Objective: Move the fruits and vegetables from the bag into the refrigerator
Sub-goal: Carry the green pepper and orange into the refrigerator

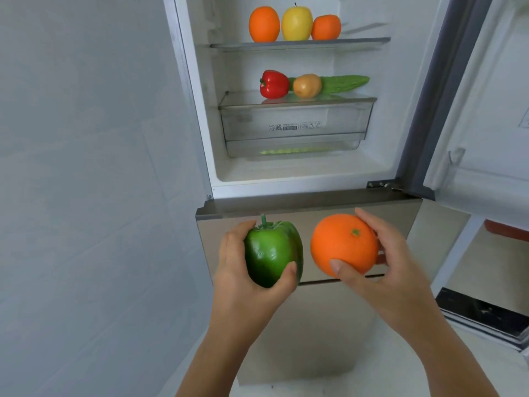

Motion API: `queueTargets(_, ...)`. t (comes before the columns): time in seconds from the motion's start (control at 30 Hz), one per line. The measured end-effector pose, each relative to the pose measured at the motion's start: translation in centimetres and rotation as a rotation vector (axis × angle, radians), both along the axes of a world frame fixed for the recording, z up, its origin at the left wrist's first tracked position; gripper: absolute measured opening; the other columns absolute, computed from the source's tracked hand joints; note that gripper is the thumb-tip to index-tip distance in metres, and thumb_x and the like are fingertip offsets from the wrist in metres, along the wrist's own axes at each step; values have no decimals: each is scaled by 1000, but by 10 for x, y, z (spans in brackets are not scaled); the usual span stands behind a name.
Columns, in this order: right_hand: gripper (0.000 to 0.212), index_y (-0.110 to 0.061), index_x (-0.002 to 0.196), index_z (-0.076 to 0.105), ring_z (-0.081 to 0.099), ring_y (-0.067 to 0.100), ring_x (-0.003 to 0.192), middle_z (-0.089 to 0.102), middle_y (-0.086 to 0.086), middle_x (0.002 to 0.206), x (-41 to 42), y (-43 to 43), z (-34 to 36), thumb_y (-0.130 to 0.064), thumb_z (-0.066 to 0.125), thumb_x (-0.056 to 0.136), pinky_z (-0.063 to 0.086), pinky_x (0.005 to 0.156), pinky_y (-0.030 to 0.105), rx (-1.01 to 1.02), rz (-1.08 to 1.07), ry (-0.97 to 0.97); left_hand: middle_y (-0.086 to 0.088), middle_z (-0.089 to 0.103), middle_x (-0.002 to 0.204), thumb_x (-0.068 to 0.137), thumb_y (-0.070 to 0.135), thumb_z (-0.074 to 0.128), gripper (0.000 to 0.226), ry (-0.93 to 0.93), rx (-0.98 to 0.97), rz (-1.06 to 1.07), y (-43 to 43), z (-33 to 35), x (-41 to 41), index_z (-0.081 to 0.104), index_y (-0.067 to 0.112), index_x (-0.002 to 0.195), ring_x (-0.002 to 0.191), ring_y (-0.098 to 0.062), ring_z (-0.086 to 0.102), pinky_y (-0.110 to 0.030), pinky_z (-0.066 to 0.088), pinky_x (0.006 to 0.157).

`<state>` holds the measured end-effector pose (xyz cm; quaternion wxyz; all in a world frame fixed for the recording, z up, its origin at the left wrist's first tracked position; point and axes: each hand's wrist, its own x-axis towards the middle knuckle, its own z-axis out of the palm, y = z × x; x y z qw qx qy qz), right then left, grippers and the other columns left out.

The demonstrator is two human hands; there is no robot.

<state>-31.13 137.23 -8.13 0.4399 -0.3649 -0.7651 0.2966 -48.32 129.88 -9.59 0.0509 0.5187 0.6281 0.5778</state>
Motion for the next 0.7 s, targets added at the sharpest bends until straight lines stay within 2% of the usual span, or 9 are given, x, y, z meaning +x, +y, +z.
queueTargets(0.2, 70, -56, 116, 29, 36, -24, 102, 30, -37, 115, -31, 74, 5, -65, 58, 53, 40, 66, 4, 59, -40, -22, 21, 43, 115, 55, 52, 61, 67, 5, 46, -43, 81, 11, -34, 36, 40, 117, 105, 15, 41, 3, 34, 76)
queueTargets(0.33, 68, -53, 115, 33, 36, -25, 99, 34, -34, 114, -60, 124, 23, -44, 69, 58, 39, 68, 2, 94, -60, 20, 24, 42, 113, 56, 52, 61, 65, 43, 99, -39, 135, 28, -66, 34, 43, 115, 104, 16, 41, 2, 33, 79)
queueTargets(0.43, 73, -50, 117, 32, 36, -25, 98, 33, -34, 113, -82, 160, 36, -40, 80, 63, 36, 70, -3, 138, -66, 17, 24, 41, 113, 59, 52, 60, 65, 95, 129, -39, 176, 38, -92, 32, 42, 116, 105, 17, 39, 2, 31, 82)
queueTargets(0.53, 66, -55, 113, 31, 35, -25, 99, 30, -38, 112, -97, 189, 47, -49, 64, 57, 37, 70, 1, 171, -80, -7, 24, 40, 112, 60, 50, 64, 67, 127, 148, -50, 210, 48, -110, 32, 41, 118, 104, 17, 39, 3, 30, 82)
queueTargets(0.7, 66, -56, 111, 31, 37, -23, 98, 33, -36, 111, -110, 231, 67, -52, 64, 55, 35, 69, 2, 232, -75, -11, 14, 40, 112, 62, 37, 71, 67, 165, 186, -8, 257, 67, -128, 39, 30, 120, 99, 6, 41, 3, 29, 84)
